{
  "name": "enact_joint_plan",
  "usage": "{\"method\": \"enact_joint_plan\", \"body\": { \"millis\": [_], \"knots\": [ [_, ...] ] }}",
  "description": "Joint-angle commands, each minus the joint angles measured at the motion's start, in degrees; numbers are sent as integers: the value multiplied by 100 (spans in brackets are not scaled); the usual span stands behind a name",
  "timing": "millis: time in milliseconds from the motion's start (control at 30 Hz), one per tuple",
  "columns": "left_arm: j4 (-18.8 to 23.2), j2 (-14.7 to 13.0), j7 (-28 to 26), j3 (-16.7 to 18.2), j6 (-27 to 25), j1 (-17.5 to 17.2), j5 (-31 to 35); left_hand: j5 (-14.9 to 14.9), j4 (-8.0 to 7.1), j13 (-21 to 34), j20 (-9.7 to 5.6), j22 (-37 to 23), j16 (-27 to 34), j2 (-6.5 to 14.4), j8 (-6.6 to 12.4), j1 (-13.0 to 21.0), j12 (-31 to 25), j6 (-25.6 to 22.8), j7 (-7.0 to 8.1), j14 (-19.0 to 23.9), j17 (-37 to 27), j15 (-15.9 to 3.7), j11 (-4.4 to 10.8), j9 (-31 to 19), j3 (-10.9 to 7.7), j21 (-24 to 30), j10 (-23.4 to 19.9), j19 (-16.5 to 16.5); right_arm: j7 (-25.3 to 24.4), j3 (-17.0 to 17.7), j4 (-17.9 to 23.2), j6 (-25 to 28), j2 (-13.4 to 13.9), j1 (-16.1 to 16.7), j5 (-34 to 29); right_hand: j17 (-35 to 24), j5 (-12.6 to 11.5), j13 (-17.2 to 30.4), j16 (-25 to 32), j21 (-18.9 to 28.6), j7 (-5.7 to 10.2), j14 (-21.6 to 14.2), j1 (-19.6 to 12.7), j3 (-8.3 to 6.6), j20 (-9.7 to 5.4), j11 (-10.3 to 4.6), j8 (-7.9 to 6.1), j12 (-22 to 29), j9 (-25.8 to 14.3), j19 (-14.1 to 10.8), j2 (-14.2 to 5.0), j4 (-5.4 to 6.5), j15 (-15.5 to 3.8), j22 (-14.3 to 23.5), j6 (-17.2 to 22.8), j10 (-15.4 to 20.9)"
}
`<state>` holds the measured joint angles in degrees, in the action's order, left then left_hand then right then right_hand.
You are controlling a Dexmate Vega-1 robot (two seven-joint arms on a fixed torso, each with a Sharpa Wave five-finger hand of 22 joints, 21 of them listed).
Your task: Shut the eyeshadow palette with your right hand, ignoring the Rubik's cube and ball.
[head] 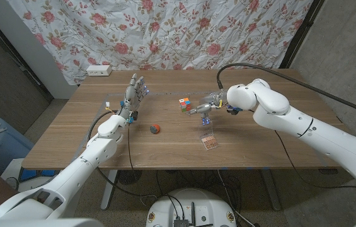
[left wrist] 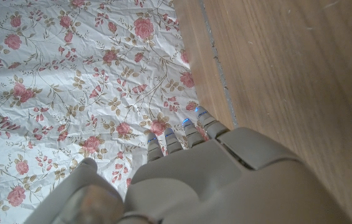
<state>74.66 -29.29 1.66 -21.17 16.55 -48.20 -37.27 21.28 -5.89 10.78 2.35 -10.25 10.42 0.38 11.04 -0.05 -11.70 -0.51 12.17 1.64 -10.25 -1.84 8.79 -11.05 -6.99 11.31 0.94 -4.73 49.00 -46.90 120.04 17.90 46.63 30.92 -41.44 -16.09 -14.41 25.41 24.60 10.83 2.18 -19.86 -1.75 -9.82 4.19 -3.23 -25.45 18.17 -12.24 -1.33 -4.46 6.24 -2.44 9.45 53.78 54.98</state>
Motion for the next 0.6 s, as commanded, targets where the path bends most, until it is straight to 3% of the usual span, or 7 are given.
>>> {"method": "enact_joint_plan", "body": {
  "millis": [33,600],
  "knots": [
    [1,4,-14,1,-2,-1,4,21,11,24,8,-22,36,46,30,35,-31,9,40,26,-30,-133,37,-24,-57,25,-10,-42,-97,110,209,163,81,220,-88,-33,-40,24,5,8,17,42,-36,2,10,-35,22,-16,3,-46,-120,-15,12,22,-16,-31],
    [-1,0,0,0,-1,-2,0,21,11,24,9,-22,36,47,27,35,-30,16,41,26,-30,-129,51,-24,-57,25,-7,-42,-262,260,471,419,205,534,-249,-36,-55,27,20,27,46,38,-75,-37,-17,-53,35,-66,15,-115,-183,-29,-6,22,-43,-52]
  ]
}}
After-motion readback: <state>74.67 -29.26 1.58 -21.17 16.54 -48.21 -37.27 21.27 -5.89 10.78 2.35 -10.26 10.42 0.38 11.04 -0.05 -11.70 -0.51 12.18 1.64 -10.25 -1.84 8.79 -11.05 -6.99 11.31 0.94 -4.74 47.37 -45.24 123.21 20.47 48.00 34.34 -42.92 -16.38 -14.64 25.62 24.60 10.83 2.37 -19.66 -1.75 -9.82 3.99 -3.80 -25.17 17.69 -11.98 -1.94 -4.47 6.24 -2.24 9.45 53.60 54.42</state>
